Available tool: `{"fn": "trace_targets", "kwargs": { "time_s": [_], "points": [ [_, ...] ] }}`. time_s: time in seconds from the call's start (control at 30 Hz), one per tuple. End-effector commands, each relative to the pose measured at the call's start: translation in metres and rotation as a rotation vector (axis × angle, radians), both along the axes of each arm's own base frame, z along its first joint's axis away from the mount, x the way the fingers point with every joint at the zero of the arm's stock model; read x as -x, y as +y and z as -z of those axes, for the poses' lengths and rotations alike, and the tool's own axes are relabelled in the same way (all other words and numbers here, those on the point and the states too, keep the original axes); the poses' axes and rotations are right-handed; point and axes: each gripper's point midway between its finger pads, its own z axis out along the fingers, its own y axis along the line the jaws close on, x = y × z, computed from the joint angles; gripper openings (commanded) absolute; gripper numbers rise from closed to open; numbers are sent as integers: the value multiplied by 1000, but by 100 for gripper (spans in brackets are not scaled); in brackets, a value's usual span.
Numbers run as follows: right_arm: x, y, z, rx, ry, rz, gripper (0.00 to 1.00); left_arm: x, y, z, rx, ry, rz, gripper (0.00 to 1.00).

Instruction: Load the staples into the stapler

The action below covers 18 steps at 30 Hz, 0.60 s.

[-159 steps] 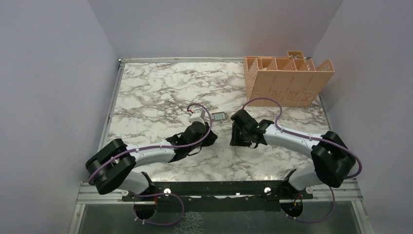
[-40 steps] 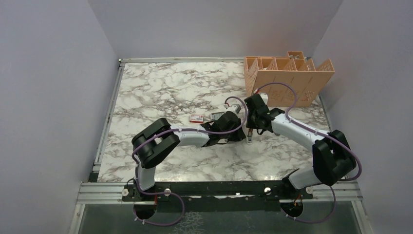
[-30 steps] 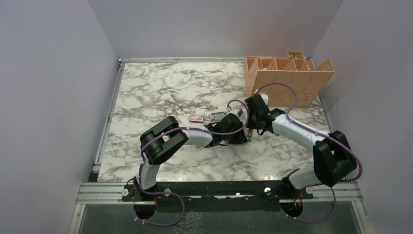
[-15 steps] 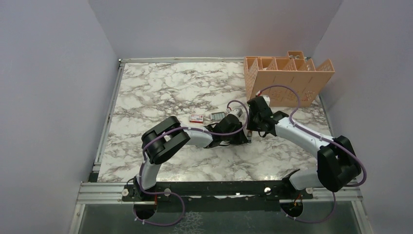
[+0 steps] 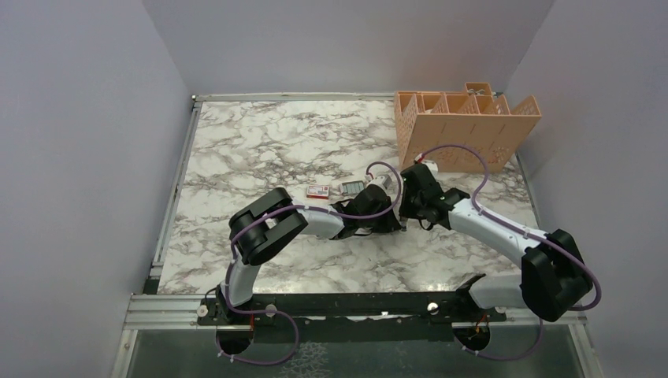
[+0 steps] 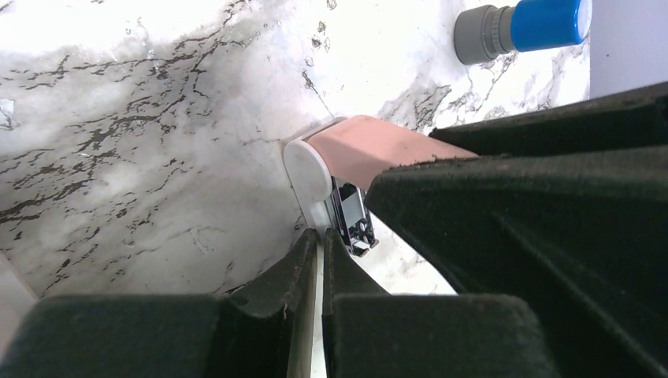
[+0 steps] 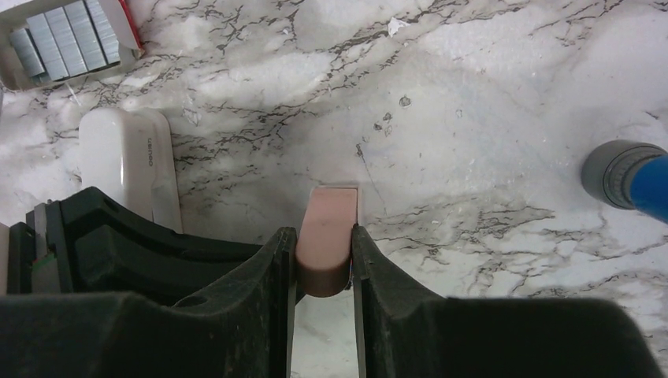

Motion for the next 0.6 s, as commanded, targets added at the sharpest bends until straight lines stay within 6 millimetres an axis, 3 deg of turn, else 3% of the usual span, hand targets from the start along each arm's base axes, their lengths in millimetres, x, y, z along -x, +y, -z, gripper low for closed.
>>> {"fn": "trace_targets", "kwargs": {
  "time_s": [0.0,0.57],
  "points": [
    [56,0,36,0,221,-15,27,3,24,45,-151,33,-34,7],
    [70,1,53,11,249,-9,27,4,30,40,-160,22,-44,7]
  ]
}}
